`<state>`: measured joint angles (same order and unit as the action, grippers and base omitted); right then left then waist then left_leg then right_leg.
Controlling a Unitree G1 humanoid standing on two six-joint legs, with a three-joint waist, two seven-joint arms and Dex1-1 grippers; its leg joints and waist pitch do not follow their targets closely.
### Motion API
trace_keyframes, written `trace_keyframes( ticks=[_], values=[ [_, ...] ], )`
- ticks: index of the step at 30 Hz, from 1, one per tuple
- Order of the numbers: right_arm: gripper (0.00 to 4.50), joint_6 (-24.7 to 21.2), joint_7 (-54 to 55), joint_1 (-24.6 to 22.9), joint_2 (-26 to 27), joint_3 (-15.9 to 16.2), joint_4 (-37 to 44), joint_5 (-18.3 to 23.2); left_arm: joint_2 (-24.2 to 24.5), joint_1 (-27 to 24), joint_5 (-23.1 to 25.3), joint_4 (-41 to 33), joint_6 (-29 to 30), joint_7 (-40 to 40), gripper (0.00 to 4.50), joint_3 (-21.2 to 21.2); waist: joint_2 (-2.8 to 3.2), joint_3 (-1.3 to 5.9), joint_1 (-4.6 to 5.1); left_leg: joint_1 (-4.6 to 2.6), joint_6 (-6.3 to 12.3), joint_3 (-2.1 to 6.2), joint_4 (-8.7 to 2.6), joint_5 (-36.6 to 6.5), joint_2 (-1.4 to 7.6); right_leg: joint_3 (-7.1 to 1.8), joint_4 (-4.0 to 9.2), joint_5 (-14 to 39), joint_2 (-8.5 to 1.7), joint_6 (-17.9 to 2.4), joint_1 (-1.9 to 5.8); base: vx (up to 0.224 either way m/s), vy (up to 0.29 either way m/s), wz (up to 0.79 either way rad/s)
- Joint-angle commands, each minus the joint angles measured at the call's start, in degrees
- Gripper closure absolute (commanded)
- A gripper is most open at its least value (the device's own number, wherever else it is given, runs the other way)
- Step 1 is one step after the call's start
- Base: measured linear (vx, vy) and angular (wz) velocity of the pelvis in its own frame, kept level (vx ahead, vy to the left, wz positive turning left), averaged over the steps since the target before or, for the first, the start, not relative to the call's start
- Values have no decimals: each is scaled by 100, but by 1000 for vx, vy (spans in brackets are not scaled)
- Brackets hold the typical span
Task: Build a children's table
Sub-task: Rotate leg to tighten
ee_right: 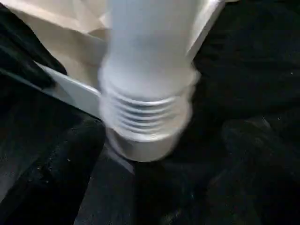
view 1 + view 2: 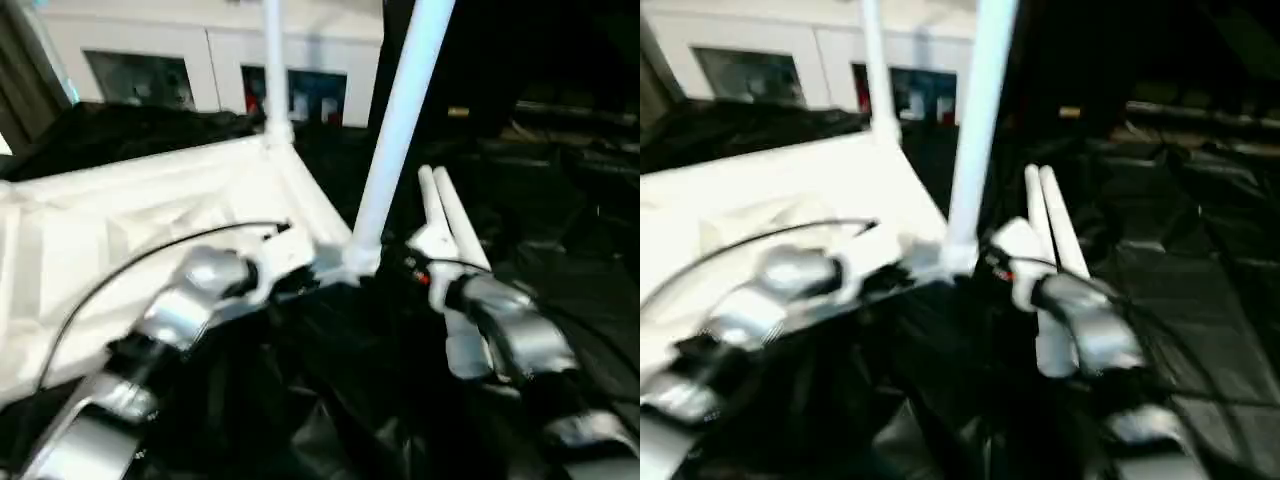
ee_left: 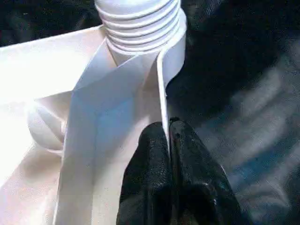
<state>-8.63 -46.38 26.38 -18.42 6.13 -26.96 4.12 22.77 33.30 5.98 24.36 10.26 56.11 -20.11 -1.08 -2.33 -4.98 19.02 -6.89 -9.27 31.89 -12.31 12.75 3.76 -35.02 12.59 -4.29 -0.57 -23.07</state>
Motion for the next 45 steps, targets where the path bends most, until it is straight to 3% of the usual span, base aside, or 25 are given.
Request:
trace_keyframes(
  ticks=[1,5,18,19,26,34,36,42,45],
  values=[
    [2,-192,-482,-198,-224,163,536,145,193,-223,-46,-188,-92,584,450,-305,0,307,-12,61,467,-83,-251,55,6,-263,262,-983,-277,-1465,418,0,0,0],
    [2,-295,-673,-350,-352,241,854,257,321,-272,-57,-286,-178,753,450,-345,0,314,-21,48,537,-90,-230,181,1,-263,231,-1187,-259,-1542,401,0,0,0],
    [2,-521,-1088,-418,-384,355,1187,453,459,-426,-236,-568,-243,1114,450,-343,-31,328,-31,64,487,-87,-199,161,-5,-276,197,-1010,-276,-1554,414,0,0,0],
    [29,-531,-1093,-411,-383,361,1186,463,458,-426,-236,-570,-241,1114,450,-343,-29,336,-33,62,502,-86,-189,211,-9,-274,189,-1063,-273,-1555,415,0,0,0],
    [85,-593,-1222,-367,-355,427,1086,477,460,-445,-221,-601,-203,1105,450,-321,-39,344,-41,74,573,-81,-167,282,-14,-268,169,-1109,-275,-1579,418,0,0,0],
    [157,-625,-1256,-361,-295,484,1028,526,465,-473,-223,-609,-178,1112,450,-305,-39,328,-43,74,434,-78,-171,12,-4,-276,186,-678,-287,-1518,406,0,0,0],
    [168,-626,-1247,-380,-268,496,1007,526,464,-480,-233,-610,-168,1107,450,-299,-61,326,-41,78,420,-79,-170,-14,-5,-277,187,-638,-286,-1501,406,0,0,0],
    [174,-643,-1093,-453,-118,485,854,489,407,-498,-273,-614,-61,1025,450,-242,-48,333,-40,75,398,-76,-165,22,-11,-276,176,-680,-283,-1498,398,0,0,0],
    [175,-578,-476,-394,161,378,418,343,229,-445,-205,-523,206,667,450,-168,-38,324,-22,69,313,-77,-179,-93,-5,-271,198,-487,-299,-1510,380,0,0,0]
  ],
)
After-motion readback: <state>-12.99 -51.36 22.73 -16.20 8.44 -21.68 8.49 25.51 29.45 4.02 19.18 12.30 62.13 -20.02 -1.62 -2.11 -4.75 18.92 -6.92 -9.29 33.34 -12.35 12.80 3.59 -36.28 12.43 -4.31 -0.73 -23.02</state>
